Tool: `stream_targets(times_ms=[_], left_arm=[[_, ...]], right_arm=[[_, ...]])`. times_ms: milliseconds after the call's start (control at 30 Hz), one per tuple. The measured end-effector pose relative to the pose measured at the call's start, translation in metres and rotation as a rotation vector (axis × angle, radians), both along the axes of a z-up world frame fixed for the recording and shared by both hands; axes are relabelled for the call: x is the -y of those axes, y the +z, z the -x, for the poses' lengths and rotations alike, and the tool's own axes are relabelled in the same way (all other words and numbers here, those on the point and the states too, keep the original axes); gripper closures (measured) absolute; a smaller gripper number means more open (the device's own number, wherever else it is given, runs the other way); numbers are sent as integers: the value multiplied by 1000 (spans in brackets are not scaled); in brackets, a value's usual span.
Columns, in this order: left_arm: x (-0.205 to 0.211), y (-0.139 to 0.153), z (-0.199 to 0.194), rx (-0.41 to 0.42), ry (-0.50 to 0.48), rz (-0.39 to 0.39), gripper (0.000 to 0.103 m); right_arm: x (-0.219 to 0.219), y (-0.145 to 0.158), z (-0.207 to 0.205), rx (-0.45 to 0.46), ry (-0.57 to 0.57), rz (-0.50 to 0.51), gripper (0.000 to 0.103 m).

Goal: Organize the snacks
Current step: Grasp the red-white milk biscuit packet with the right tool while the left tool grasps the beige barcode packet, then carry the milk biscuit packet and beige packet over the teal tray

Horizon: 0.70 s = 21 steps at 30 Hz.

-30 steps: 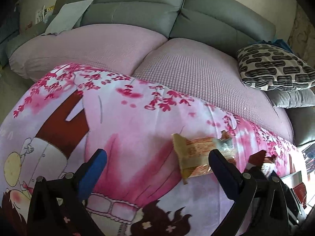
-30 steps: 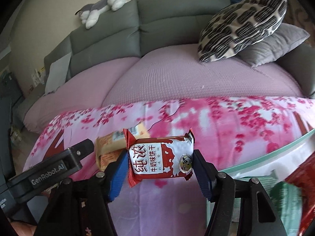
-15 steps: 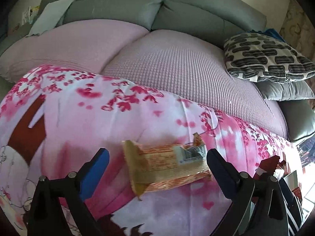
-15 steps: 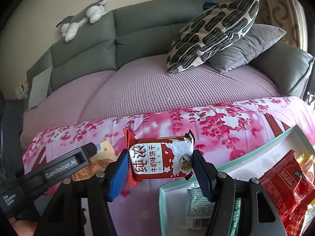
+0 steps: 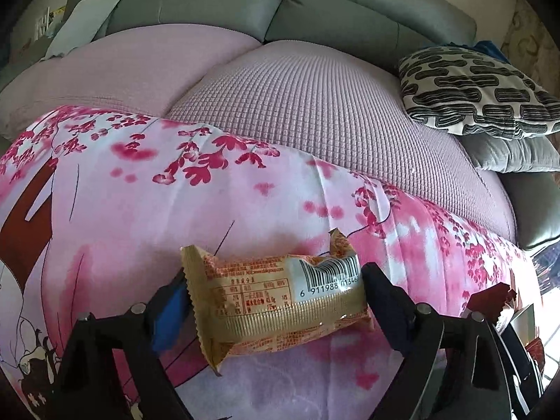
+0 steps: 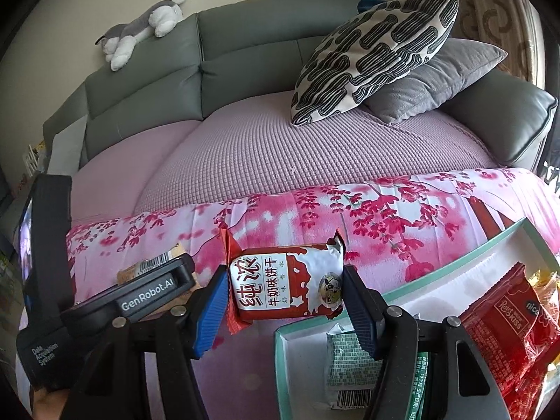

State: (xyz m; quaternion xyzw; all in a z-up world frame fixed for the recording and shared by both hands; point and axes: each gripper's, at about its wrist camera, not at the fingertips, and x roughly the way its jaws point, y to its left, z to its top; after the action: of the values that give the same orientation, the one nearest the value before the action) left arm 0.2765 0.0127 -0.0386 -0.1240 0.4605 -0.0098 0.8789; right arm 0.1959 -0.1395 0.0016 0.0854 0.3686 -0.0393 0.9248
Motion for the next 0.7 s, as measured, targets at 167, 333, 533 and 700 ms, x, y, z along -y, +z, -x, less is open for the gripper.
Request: stream_targets(times_ms=[167, 333, 533, 700], left_arm=[[-2, 0, 2, 5, 1, 10, 19], [-7, 1, 7, 12, 7, 30, 25], [-14, 8, 16, 31, 17, 42, 25], [-21, 21, 26, 59, 29, 51, 25]], right_arm=[[0, 0, 0, 0, 0, 0, 37], [1, 0, 0, -1, 1, -1, 37], [-1, 0, 0, -3, 1, -1, 37], [0, 0, 0, -3, 2, -1, 37]])
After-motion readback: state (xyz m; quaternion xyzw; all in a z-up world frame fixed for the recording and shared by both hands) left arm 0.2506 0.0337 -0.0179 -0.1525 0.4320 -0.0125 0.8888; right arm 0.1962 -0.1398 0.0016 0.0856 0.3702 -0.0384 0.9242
